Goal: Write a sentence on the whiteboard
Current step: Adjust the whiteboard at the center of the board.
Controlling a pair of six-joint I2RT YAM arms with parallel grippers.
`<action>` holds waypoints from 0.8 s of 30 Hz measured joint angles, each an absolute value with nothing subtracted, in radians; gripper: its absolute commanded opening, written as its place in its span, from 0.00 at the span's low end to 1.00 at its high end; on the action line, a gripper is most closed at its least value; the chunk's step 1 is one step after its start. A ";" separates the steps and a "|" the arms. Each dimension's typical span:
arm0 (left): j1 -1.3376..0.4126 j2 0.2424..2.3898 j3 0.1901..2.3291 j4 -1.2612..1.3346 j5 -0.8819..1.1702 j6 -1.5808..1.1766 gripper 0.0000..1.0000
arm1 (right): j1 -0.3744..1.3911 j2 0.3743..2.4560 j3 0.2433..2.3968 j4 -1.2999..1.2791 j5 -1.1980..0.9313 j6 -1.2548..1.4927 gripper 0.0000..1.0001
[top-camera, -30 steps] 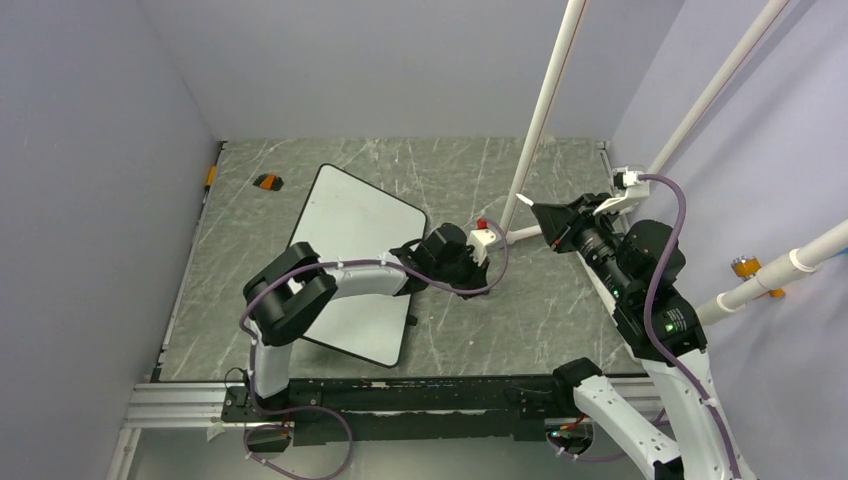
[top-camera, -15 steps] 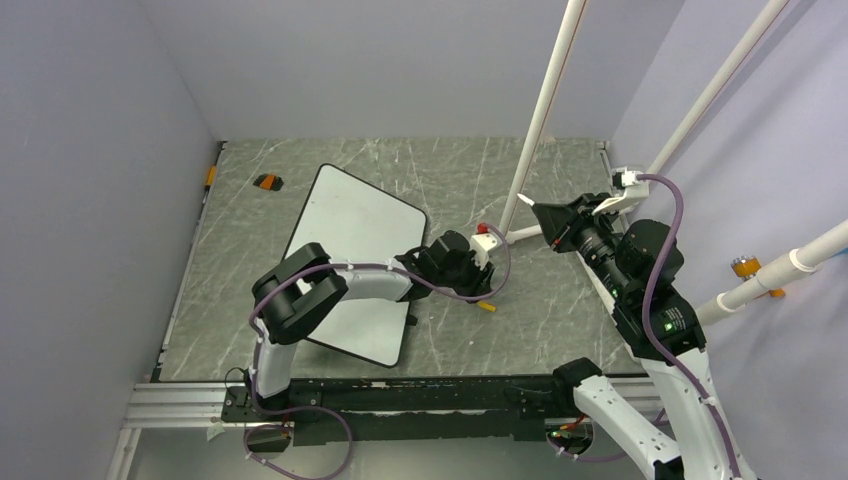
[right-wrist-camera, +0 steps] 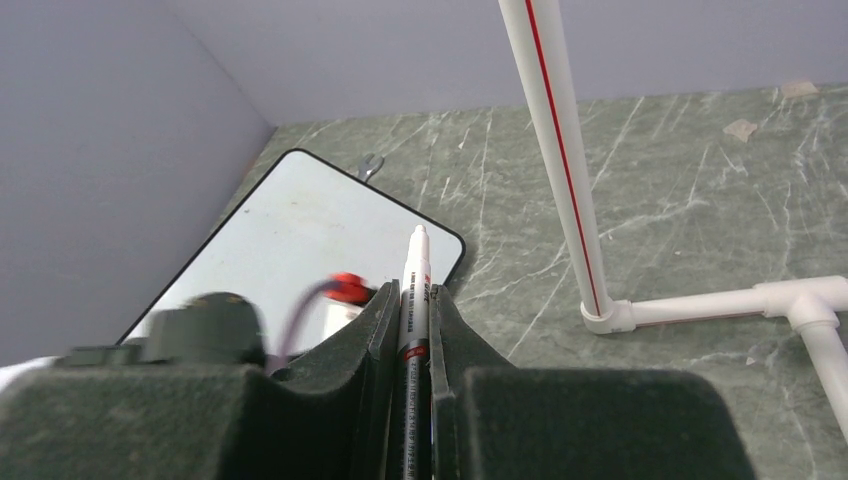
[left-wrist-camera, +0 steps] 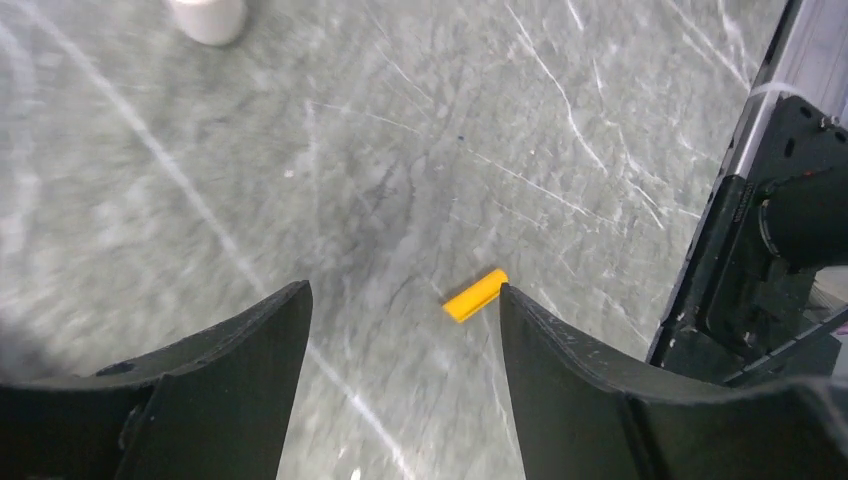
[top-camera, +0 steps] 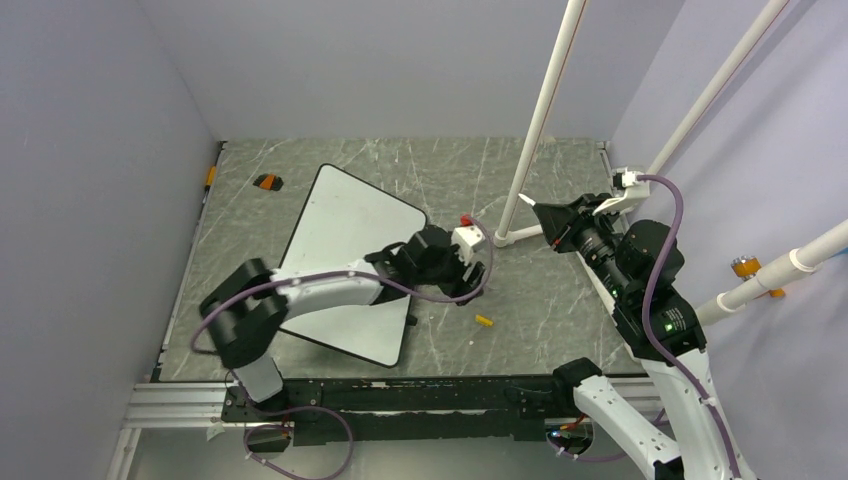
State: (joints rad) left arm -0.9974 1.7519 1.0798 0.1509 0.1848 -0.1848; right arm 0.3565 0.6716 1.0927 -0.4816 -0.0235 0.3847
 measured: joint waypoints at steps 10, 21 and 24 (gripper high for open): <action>-0.888 1.344 1.159 -0.241 -0.075 -0.171 0.68 | 0.356 0.636 1.074 -0.459 -0.059 0.385 0.00; -0.342 1.270 1.181 -0.459 -0.109 -0.209 0.78 | 0.356 0.650 1.070 -0.440 -0.141 0.385 0.00; -0.262 1.299 1.215 -0.481 -0.057 -0.213 0.78 | 0.356 0.649 1.070 -0.440 -0.151 0.385 0.00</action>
